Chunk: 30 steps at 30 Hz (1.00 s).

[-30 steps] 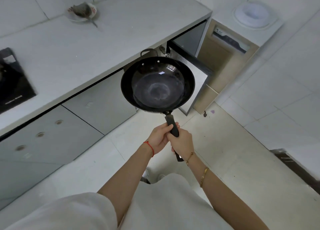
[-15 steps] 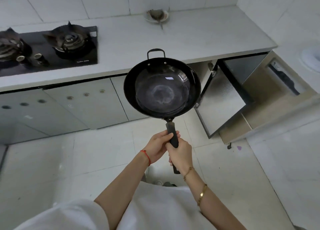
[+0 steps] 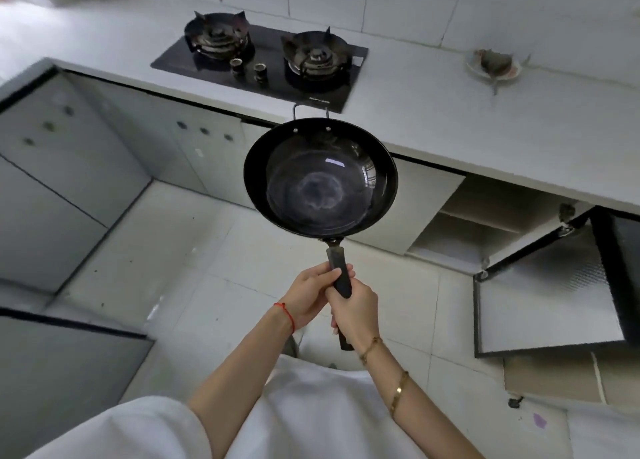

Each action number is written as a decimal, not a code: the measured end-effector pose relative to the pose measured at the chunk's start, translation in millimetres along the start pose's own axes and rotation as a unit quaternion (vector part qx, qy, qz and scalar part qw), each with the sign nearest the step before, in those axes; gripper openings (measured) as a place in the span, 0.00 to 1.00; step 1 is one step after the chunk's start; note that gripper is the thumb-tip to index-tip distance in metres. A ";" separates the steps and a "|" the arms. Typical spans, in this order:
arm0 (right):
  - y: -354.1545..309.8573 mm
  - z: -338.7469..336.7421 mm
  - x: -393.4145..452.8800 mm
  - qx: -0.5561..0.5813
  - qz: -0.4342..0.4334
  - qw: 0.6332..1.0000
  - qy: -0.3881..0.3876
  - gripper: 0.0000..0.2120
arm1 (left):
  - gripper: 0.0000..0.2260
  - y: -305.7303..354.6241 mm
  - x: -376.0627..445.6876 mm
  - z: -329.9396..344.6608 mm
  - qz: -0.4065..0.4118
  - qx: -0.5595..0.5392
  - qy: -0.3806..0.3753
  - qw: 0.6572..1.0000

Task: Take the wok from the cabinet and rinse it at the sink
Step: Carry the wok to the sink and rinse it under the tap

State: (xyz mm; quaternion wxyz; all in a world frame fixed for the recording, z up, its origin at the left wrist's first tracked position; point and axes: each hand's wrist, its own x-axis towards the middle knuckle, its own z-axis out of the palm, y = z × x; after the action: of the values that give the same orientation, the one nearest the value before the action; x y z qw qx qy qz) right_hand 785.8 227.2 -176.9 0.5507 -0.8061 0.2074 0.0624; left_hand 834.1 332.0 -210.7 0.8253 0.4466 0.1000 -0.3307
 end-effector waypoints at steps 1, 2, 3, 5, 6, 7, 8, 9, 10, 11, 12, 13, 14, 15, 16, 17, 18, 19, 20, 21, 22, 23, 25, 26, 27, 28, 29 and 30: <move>-4.8 7.4 3.5 -0.006 -0.007 1.000 -0.015 0.08 | 0.12 4.7 -2.1 -7.9 0.011 -0.007 0.014 1.000; -9.8 15.3 7.2 -0.011 -0.012 0.999 -0.031 0.08 | 0.12 9.6 -3.6 -16.2 0.023 -0.013 0.028 0.999; -14.8 23.6 11.2 -0.014 -0.017 0.999 -0.048 0.08 | 0.12 14.4 -5.0 -24.6 0.034 -0.019 0.040 0.998; -25.4 40.8 19.5 -0.017 -0.023 0.997 -0.078 0.08 | 0.12 24.3 -7.1 -41.7 0.054 -0.031 0.061 0.996; -31.2 50.2 24.2 -0.021 -0.027 0.995 -0.093 0.08 | 0.13 30.3 -8.0 -51.0 0.064 -0.039 0.072 0.995; -37.4 60.2 29.3 -0.026 -0.033 0.993 -0.107 0.07 | 0.13 36.8 -8.6 -60.4 0.073 -0.048 0.083 0.993; -43.8 70.5 34.7 -0.031 -0.040 0.991 -0.120 0.07 | 0.14 43.8 -9.1 -70.1 0.083 -0.057 0.094 0.991; -50.4 81.1 40.5 -0.036 -0.047 0.989 -0.133 0.07 | 0.14 51.4 -9.2 -79.8 0.093 -0.063 0.104 0.988; -57.5 92.6 46.7 -0.041 -0.055 0.987 -0.144 0.08 | 0.14 59.8 -9.1 -90.1 0.103 -0.068 0.113 0.986; -65.0 105.0 53.1 -0.047 -0.061 0.985 -0.154 0.09 | 0.13 68.7 -9.0 -101.1 0.112 -0.072 0.121 0.984; -73.0 118.0 59.7 -0.053 -0.067 0.983 -0.163 0.10 | 0.13 78.3 -8.7 -112.3 0.121 -0.074 0.129 0.981; -81.5 131.7 66.4 -0.058 -0.073 0.981 -0.173 0.10 | 0.12 88.9 -8.5 -124.2 0.129 -0.076 0.137 0.979; -90.5 146.1 72.7 -0.061 -0.078 0.978 -0.182 0.11 | 0.13 100.4 -8.8 -136.4 0.134 -0.077 0.144 0.977; -100.0 160.5 78.6 -0.064 -0.083 0.976 -0.192 0.11 | 0.13 112.3 -9.5 -148.8 0.139 -0.080 0.151 0.975; -110.5 175.6 84.4 -0.067 -0.089 0.973 -0.201 0.11 | 0.13 125.2 -10.4 -161.6 0.143 -0.085 0.158 0.973; -121.2 191.0 89.7 -0.070 -0.094 0.971 -0.210 0.11 | 0.13 138.6 -11.8 -174.2 0.146 -0.089 0.165 0.971; -131.6 206.1 94.4 -0.071 -0.098 0.969 -0.216 0.11 | 0.13 152.2 -13.9 -186.4 0.148 -0.090 0.170 0.970; -141.9 221.2 98.6 -0.070 -0.100 0.967 -0.222 0.11 | 0.13 165.8 -16.4 -198.1 0.150 -0.089 0.176 0.969; -151.6 236.6 102.6 -0.069 -0.101 0.966 -0.227 0.12 | 0.13 179.1 -19.1 -209.8 0.154 -0.087 0.182 0.967; -161.0 251.8 106.1 -0.068 -0.103 0.965 -0.231 0.12 | 0.13 191.8 -21.8 -221.2 0.158 -0.085 0.188 0.966; -169.6 266.5 109.4 -0.067 -0.105 0.964 -0.235 0.12 | 0.12 203.7 -24.4 -232.0 0.163 -0.082 0.193 0.964; -178.1 280.7 112.4 -0.066 -0.107 0.963 -0.239 0.12 | 0.12 215.4 -27.3 -242.4 0.168 -0.081 0.195 0.963; -194.7 306.1 118.6 -0.063 -0.112 0.961 -0.245 0.12 | 0.12 237.3 -32.1 -261.0 0.178 -0.082 0.202 0.960; -202.8 317.9 122.0 -0.065 -0.116 0.959 -0.248 0.12 | 0.12 247.9 -33.5 -269.8 0.182 -0.081 0.207 0.958; -210.5 328.5 125.4 -0.067 -0.120 0.958 -0.252 0.12 | 0.13 258.1 -34.8 -277.5 0.184 -0.079 0.212 0.957; -218.0 338.7 128.9 -0.069 -0.122 0.957 -0.254 0.12 | 0.13 267.7 -36.0 -285.3 0.185 -0.077 0.217 0.955; -225.4 348.9 132.7 -0.070 -0.124 0.956 -0.256 0.12 | 0.13 276.7 -36.5 -293.4 0.188 -0.075 0.222 0.954; -232.5 358.7 136.3 -0.071 -0.125 0.955 -0.259 0.12 | 0.13 285.0 -36.7 -301.5 0.193 -0.076 0.225 0.952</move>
State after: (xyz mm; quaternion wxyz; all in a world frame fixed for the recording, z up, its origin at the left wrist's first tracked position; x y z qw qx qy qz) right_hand 1048.9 590.2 -159.7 0.5305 -0.8187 -0.0493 0.2140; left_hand 1026.5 699.9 -177.8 0.8609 0.4564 0.2199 -0.0476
